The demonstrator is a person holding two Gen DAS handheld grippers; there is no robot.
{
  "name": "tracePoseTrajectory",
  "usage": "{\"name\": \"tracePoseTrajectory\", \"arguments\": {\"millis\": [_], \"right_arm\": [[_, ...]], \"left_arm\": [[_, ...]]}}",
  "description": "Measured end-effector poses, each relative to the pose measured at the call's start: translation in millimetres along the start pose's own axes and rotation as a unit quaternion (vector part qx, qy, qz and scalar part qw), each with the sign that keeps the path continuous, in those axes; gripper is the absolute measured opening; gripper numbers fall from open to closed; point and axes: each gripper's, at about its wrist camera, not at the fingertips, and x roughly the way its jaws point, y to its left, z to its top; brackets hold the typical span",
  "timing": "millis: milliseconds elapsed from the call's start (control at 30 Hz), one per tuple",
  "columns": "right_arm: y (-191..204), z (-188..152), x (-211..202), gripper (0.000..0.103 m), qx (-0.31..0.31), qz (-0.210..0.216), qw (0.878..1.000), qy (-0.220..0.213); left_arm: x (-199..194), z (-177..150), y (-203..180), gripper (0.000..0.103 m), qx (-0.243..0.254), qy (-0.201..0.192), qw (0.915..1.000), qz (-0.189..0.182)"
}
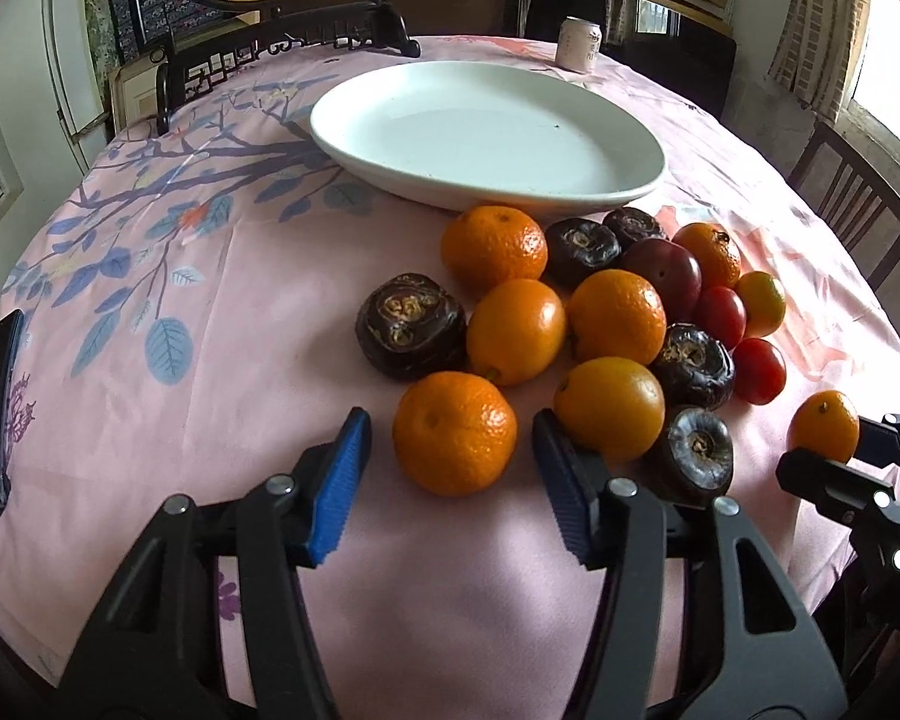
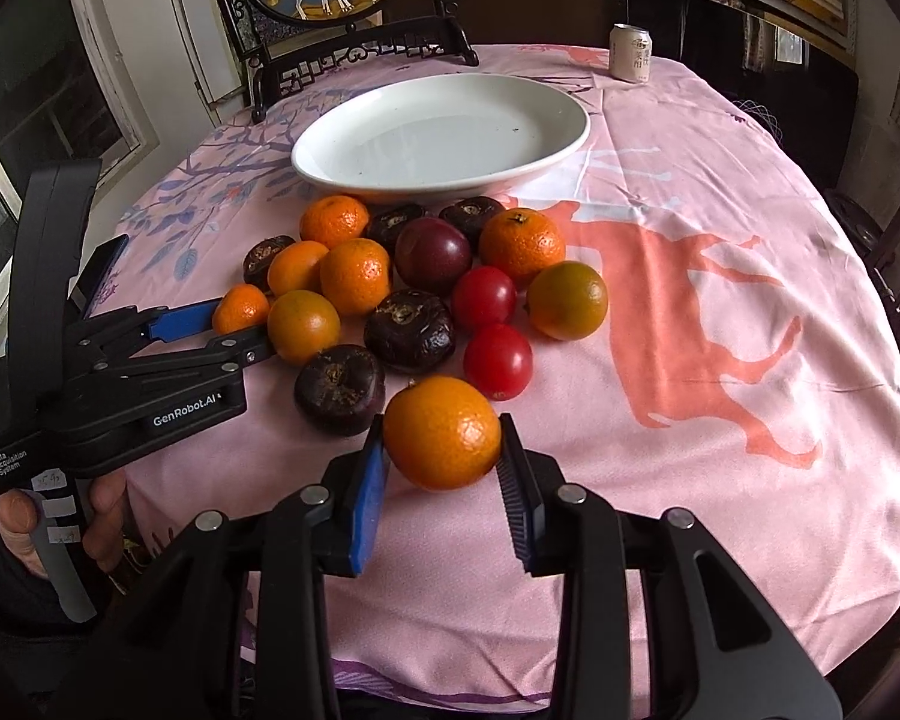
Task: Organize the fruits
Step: 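Close the right gripper on a mandarin while the left gripper grasps another mandarin, then lower the right gripper's mandarin onto the white plate while the left releases its mandarin there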
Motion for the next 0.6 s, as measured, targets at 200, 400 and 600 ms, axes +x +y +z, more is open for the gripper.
{"name": "tracePoseTrajectory", "arguments": {"millis": [200, 400, 600], "right_arm": [[-0.5, 0.7, -3.3, 0.036, 0.005, -0.001, 1.0, -0.008], [0.1, -0.4, -2.3, 0.036, 0.005, 0.005, 1.0, -0.007], [-1.9, 33.5, -11.3, 0.036, -0.027, 0.023, 0.999, -0.009]], "left_arm": [[-2.7, 2.9, 8.3, 0.036, -0.023, -0.002, 0.9995, -0.021], [-23.8, 0.9, 13.6, 0.036, -0.036, -0.019, 0.9988, -0.027], [-51.2, 34.6, 12.8, 0.036, -0.02, -0.022, 0.9989, -0.035]]}}
